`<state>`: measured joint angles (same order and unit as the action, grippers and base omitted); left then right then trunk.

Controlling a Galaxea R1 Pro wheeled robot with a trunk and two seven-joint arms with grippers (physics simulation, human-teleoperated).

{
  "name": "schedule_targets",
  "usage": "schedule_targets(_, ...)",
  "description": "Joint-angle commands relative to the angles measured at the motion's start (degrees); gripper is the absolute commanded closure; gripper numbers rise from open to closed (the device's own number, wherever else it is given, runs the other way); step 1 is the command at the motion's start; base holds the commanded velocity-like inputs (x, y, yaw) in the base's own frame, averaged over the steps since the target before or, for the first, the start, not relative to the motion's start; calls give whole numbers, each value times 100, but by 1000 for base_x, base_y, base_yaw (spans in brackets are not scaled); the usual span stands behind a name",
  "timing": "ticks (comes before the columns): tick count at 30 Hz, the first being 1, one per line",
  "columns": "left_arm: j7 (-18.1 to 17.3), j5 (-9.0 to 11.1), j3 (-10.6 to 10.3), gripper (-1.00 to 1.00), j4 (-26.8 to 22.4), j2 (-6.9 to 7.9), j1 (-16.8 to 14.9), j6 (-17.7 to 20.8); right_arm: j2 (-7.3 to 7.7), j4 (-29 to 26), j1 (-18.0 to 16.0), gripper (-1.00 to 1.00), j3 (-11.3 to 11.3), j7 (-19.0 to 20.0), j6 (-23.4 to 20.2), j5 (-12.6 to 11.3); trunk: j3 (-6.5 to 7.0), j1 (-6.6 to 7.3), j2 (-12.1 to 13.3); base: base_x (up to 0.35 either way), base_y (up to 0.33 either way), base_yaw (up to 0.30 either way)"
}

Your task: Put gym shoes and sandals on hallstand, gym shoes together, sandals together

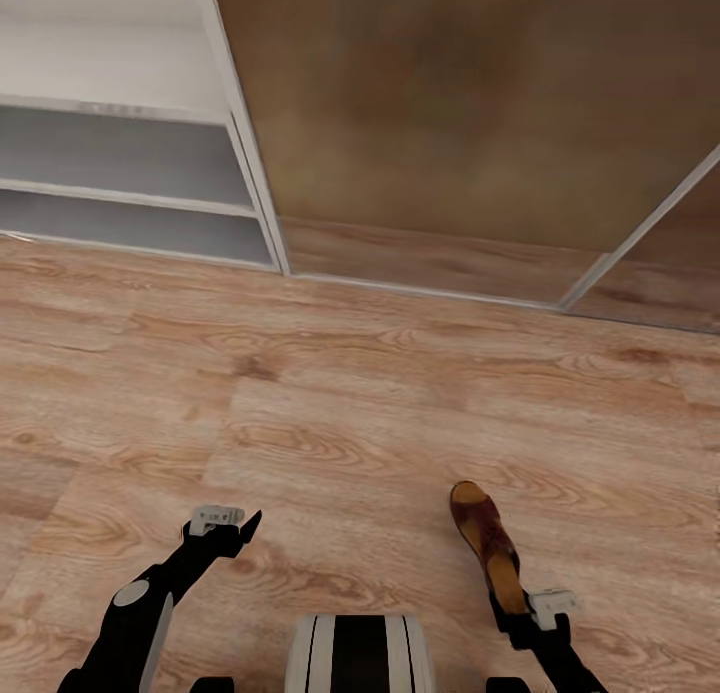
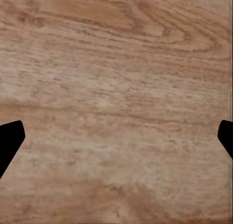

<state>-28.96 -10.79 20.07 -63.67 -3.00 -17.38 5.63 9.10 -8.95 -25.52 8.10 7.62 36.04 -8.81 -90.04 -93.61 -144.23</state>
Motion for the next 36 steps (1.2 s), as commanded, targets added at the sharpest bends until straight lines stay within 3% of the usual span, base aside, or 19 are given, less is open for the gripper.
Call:
schedule_targets(1,-48,-24,25,-100,-10,-8,-2,35,3,7,1,100,49,44,25,-187,-3,1,-1,0,0,-268)
schedule_targets(6,-46,-22,24,-100,-8,-14,-2,35,4,7,22,100,47,72,61,-920,-3,1,-1,0,0,-268)
schedule_targets(8,-52,-18,27,-100,-11,-13,-2,35,4,9,25,100,49,77,66,-1025,-3,1,-1,0,0,-268)
schedule_targets(17,-57,-8,61,-100,-24,-8,-2,39,-10,16,29,100,59,81,70,-1123,-3,1,-1,0,0,-268)
schedule_targets(36,-38,4,95,-100,-16,2,-2,36,-14,17,32,100,60,81,79,-1126,449,50,24,0,0,-264)
